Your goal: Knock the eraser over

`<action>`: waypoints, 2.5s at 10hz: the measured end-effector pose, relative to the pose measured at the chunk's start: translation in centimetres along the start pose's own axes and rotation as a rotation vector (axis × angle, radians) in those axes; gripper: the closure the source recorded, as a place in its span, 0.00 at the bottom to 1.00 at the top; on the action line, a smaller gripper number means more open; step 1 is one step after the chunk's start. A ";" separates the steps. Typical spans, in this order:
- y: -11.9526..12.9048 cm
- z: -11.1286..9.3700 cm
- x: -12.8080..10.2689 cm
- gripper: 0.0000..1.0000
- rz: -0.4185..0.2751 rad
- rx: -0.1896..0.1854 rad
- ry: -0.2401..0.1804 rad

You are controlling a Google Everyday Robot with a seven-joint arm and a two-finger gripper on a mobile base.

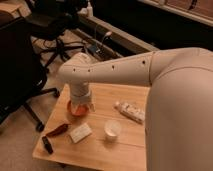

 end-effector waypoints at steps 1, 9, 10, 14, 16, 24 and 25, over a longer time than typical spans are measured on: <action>0.0 0.0 0.0 0.35 0.000 0.000 0.000; 4.9 -1.6 1.2 0.35 -0.136 -0.035 -0.045; 7.6 -2.3 2.2 0.35 -0.207 -0.056 -0.065; 16.3 -4.7 7.2 0.35 -0.447 -0.105 -0.126; 20.1 -5.0 11.1 0.35 -0.574 -0.125 -0.125; 29.4 0.4 20.1 0.50 -0.778 -0.285 0.076; 29.8 1.3 19.7 0.59 -0.777 -0.295 0.084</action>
